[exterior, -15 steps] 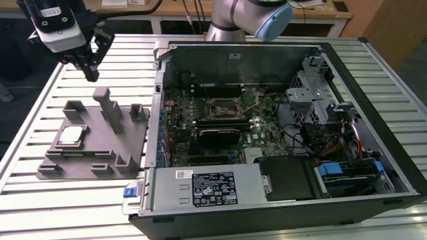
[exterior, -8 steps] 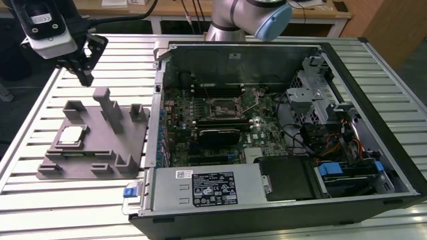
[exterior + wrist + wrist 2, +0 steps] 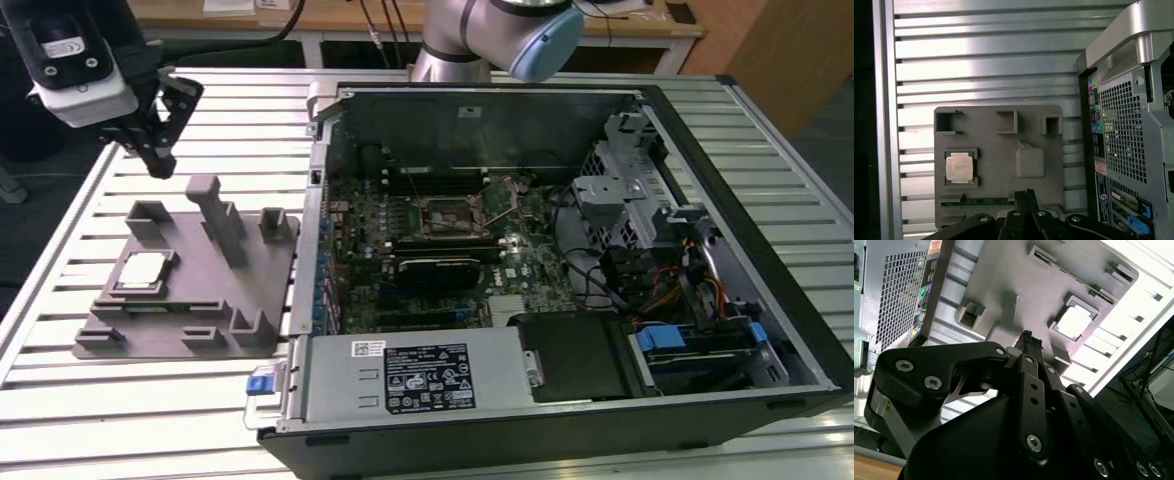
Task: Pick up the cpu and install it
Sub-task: 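Reach for the cpu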
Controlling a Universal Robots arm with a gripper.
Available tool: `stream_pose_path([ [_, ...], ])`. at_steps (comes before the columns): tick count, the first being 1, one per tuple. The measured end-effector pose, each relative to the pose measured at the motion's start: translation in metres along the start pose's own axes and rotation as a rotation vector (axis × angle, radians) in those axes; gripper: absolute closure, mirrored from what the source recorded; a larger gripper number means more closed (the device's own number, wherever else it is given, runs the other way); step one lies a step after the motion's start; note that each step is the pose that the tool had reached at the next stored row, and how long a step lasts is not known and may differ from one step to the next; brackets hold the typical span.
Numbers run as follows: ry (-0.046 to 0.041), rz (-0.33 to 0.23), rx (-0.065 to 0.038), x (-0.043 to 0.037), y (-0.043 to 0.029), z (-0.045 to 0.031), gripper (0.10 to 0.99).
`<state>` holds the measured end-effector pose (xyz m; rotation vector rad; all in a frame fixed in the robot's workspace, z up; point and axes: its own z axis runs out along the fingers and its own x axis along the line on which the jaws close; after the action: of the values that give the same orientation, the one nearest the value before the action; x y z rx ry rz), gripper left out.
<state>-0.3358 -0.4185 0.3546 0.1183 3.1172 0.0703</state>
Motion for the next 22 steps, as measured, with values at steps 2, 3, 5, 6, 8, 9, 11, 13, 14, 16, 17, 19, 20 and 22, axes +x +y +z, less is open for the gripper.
stream_pose_path([
  [2, -0.0001, 0.0, 0.0, 0.0022, -0.0014, 0.0007, 0.98],
  [3, 0.0, 0.0, 0.0, 0.0033, -0.0022, 0.0011, 0.98],
  [5, 0.0001, 0.0, 0.0, 0.0054, -0.0037, 0.0017, 0.98],
  [6, 0.0, 0.0, 0.0, 0.0064, -0.0045, 0.0021, 0.98],
  [8, 0.0, 0.0, 0.0, 0.0084, -0.006, 0.0026, 0.98],
  [9, 0.0, 0.0, 0.0, 0.0093, -0.0067, 0.0029, 0.98],
  [11, 0.0, 0.0, 0.0, 0.0112, -0.0081, 0.0034, 0.98],
  [13, -0.0001, 0.0, 0.0, 0.0129, -0.0094, 0.0039, 0.98],
  [14, 0.0, 0.0, 0.0, 0.0138, -0.01, 0.0041, 0.98],
  [16, 0.0001, 0.0, 0.0, 0.0156, -0.0113, 0.0046, 0.98],
  [17, 0.0001, 0.0, 0.0, 0.0165, -0.0119, 0.0049, 0.98],
  [19, 0.0, 0.0, 0.0, 0.0185, -0.0132, 0.0055, 0.98],
  [20, 0.0001, 0.0, 0.0, 0.0195, -0.0137, 0.0058, 0.98],
  [22, 0.0001, 0.0, 0.0, 0.0213, -0.0148, 0.0064, 0.98],
])
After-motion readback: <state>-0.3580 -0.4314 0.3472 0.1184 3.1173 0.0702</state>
